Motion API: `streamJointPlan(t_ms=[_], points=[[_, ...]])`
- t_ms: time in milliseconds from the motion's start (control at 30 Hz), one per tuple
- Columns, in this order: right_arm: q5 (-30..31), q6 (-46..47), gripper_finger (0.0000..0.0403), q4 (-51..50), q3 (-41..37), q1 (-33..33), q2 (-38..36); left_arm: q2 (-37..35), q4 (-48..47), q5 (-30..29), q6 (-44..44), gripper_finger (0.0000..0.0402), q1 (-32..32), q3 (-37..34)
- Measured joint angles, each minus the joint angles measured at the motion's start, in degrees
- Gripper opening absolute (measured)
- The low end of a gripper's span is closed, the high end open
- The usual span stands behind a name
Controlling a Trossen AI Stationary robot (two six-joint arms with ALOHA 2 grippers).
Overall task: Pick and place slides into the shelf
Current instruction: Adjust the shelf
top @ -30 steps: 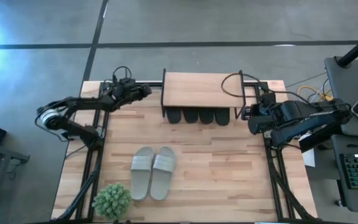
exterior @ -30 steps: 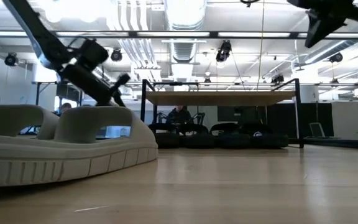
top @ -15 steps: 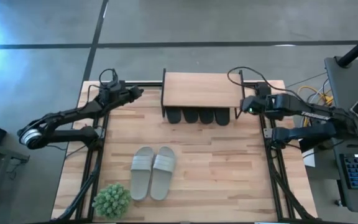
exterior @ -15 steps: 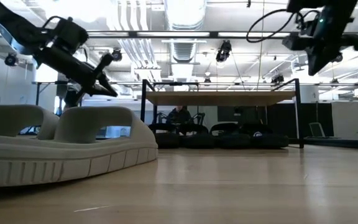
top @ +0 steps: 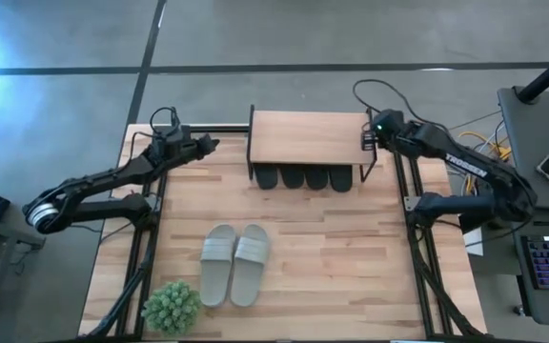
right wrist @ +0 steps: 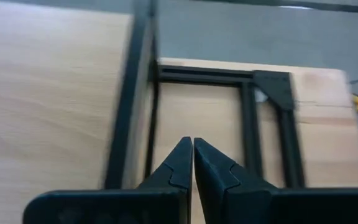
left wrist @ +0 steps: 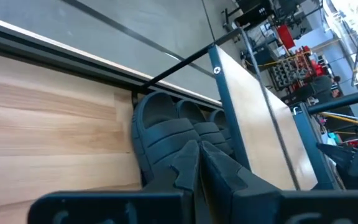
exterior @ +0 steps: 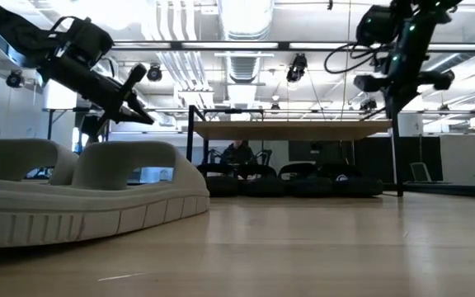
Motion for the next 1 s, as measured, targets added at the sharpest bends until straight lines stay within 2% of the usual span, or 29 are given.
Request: streamJointPlan(t_ms=[133,300,600,800,1000], points=[[-3.36,-2.03,0.0008,3.16,-0.02,-0.21,4.31,0.44,-0.38,0.0,0.11,0.0002,0.02,0.0],[-3.7,-2.3,0.0008,4.26,1.2,-0.2,8.3,0.44,-1.69,-0.02,1.53,0.0002,0.02,0.0],[-3.67,-6.83,0.0009,4.31,7.31,-0.14,10.57,0.46,-2.14,-0.72,1.68,0.0002,0.07,-0.02],[-3.0,-7.1,0.0009,2.66,8.14,0.49,10.3,1.44,-2.06,-0.57,1.67,0.0002,0.07,-0.02],[0.83,-7.4,0.0009,-0.49,8.07,0.49,6.58,5.72,-0.1,6.07,3.7,0.0002,0.0,0.38]])
